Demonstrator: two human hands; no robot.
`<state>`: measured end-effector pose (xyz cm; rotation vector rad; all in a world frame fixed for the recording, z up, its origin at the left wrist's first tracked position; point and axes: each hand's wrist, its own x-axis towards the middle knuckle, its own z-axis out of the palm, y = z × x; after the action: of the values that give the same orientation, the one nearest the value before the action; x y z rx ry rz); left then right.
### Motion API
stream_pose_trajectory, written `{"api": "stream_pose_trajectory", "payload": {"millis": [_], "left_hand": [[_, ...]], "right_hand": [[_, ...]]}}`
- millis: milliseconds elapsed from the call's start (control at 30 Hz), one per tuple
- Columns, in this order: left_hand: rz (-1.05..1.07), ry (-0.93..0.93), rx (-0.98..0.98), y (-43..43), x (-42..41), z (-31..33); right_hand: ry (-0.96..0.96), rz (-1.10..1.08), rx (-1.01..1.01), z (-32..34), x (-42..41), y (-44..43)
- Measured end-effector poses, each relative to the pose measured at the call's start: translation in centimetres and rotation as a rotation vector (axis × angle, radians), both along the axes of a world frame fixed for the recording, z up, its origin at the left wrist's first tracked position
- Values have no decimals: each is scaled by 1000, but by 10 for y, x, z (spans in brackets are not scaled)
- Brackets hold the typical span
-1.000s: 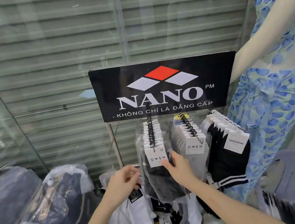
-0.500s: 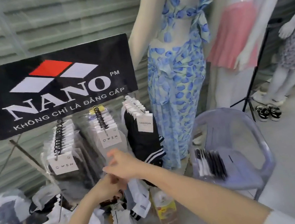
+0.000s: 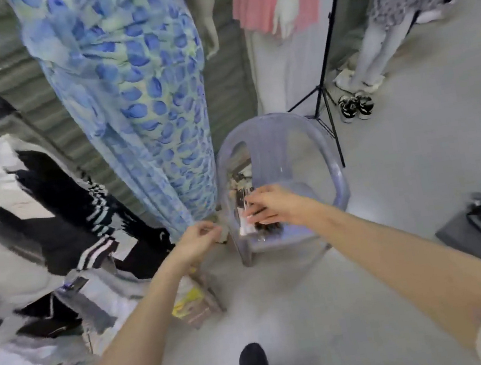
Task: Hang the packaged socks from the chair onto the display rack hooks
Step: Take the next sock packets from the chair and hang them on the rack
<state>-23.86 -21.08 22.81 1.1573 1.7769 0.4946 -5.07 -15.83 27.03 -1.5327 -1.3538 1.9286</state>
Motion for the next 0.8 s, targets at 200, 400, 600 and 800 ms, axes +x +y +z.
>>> {"api": "stream_pose_trajectory", "payload": {"millis": [200,400,600,800], "left_hand": [[157,-62,-115,97,29,-49],[112,-86,-211,177,52,-129],[111,-84,-269,255,70,-237],[119,141,-394,291,74,-348]], "right_hand": [[-69,-252,-92,-57,57,78],[-175,-407,-18,-139,79,149],[-196,-387,-56,-253,78,212],[-222,-251,-125,-372,65,242]]}}
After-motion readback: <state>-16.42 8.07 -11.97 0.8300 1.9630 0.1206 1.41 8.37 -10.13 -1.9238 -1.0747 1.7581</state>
